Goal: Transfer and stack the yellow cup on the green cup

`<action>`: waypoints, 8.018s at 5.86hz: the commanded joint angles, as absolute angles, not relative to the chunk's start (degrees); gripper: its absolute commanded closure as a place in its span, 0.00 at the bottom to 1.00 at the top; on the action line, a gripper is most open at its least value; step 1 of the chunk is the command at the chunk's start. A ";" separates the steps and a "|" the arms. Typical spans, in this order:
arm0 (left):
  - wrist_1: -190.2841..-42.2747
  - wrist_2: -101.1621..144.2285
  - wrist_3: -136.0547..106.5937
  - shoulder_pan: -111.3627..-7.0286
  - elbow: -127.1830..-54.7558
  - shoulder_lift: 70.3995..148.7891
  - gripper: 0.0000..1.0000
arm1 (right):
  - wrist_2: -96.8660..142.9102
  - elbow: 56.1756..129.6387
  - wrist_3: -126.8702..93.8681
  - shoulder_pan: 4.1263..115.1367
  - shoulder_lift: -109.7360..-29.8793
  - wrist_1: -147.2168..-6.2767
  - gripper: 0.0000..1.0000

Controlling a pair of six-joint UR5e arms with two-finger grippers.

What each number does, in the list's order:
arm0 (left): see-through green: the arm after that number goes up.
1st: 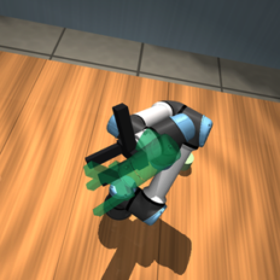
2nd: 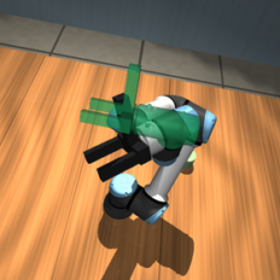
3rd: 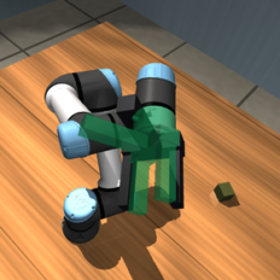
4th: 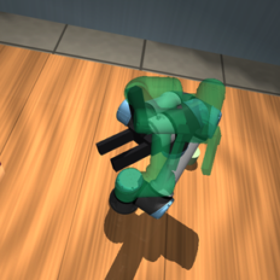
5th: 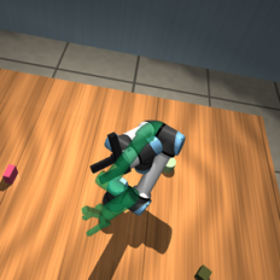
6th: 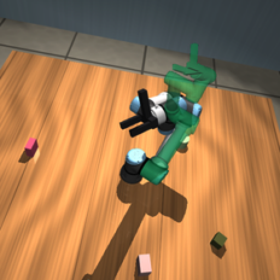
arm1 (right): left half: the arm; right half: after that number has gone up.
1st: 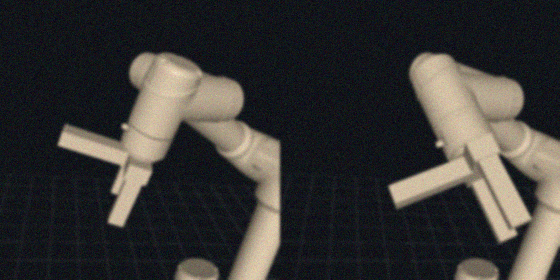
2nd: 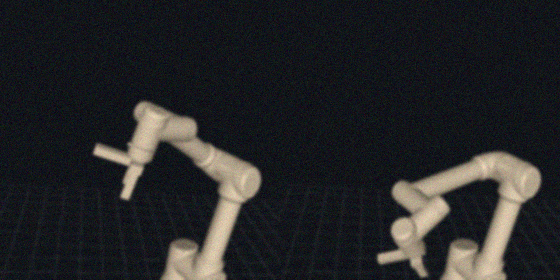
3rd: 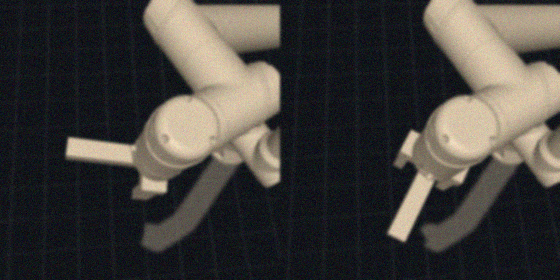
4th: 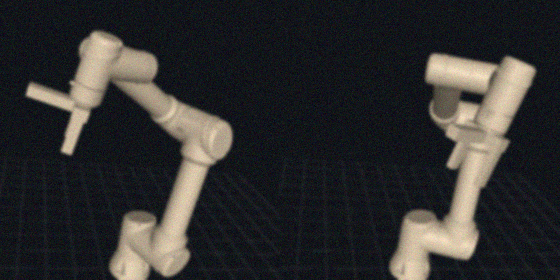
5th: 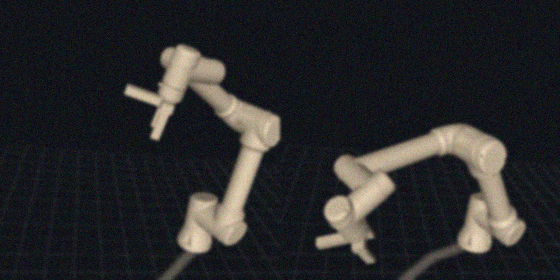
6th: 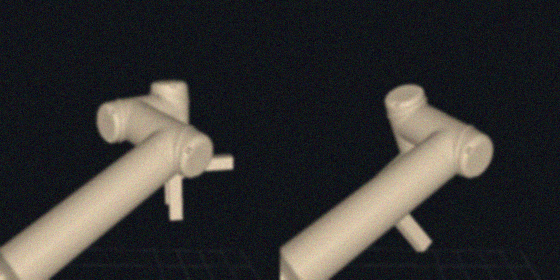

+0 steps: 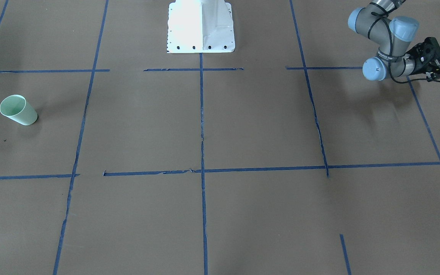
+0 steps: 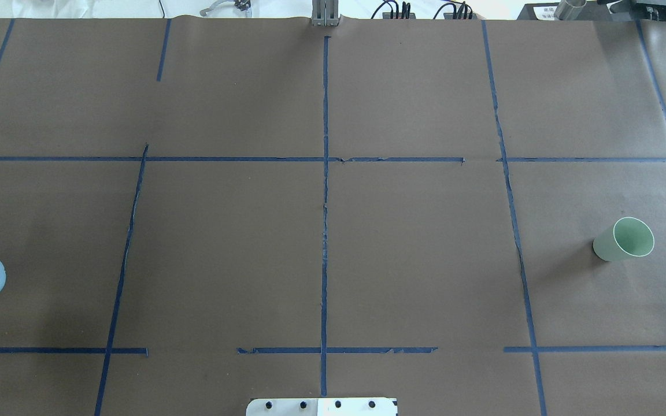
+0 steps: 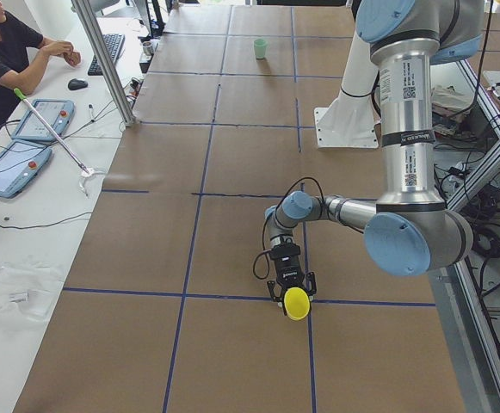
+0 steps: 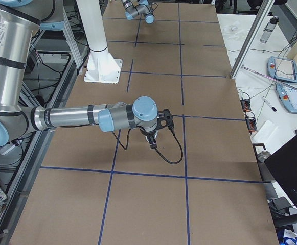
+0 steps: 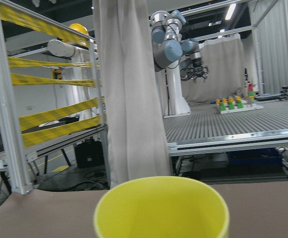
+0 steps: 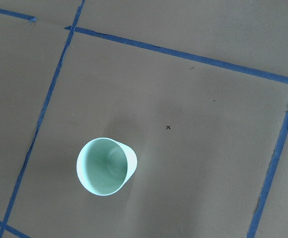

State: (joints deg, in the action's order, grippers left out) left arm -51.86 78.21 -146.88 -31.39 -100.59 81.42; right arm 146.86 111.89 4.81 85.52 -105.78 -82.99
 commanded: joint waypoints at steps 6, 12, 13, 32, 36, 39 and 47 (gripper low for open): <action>-56.92 45.71 -119.82 -34.98 -108.28 100.88 0.95 | 146.95 111.80 4.48 85.26 -105.21 -83.06 0.00; -127.62 39.11 -74.93 -30.86 -90.03 101.94 0.96 | 152.14 111.88 4.57 83.94 -104.59 -80.07 0.00; -133.97 39.63 -66.18 -30.50 -90.17 103.87 0.96 | 152.14 111.80 4.48 83.94 -103.37 -80.16 0.00; -166.54 53.00 -22.67 -11.70 -90.10 120.06 1.00 | 135.01 109.07 -66.40 46.95 -60.05 -80.95 0.01; -166.46 52.91 -22.41 -11.51 -90.00 119.97 1.00 | 126.58 106.08 -75.75 38.87 -52.48 -81.04 0.01; -166.55 52.74 -22.41 -11.51 -90.17 120.15 0.99 | 124.03 105.74 -75.76 36.40 -51.86 -83.23 0.07; -166.64 48.20 -22.24 -10.99 -91.32 120.06 0.78 | 122.01 105.20 -78.21 36.12 -50.71 -83.50 1.00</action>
State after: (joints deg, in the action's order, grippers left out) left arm -166.55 50.44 -22.29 -11.28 -91.11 120.09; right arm 123.07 105.20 -77.03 36.07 -50.69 -83.44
